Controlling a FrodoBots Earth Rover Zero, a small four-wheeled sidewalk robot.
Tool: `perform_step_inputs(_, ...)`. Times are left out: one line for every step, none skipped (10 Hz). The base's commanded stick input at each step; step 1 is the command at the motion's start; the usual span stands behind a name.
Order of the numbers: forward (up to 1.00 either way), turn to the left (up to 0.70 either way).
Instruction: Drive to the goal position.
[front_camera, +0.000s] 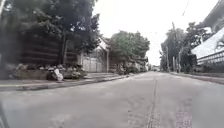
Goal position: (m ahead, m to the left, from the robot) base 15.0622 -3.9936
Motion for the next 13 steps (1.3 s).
perform_step_inputs(1.00,-0.30)
perform_step_inputs(1.00,-0.38)
perform_step_inputs(1.00,-0.36)
perform_step_inputs(1.00,-0.31)
perform_step_inputs(1.00,0.00)
perform_step_inputs(1.00,0.00)
perform_step_inputs(1.00,0.00)
perform_step_inputs(1.00,0.00)
perform_step_inputs(1.00,-0.24)
perform_step_inputs(1.00,-0.39)
perform_step_inputs(1.00,-0.39)
perform_step_inputs(1.00,-0.39)
perform_step_inputs(1.00,-0.12)
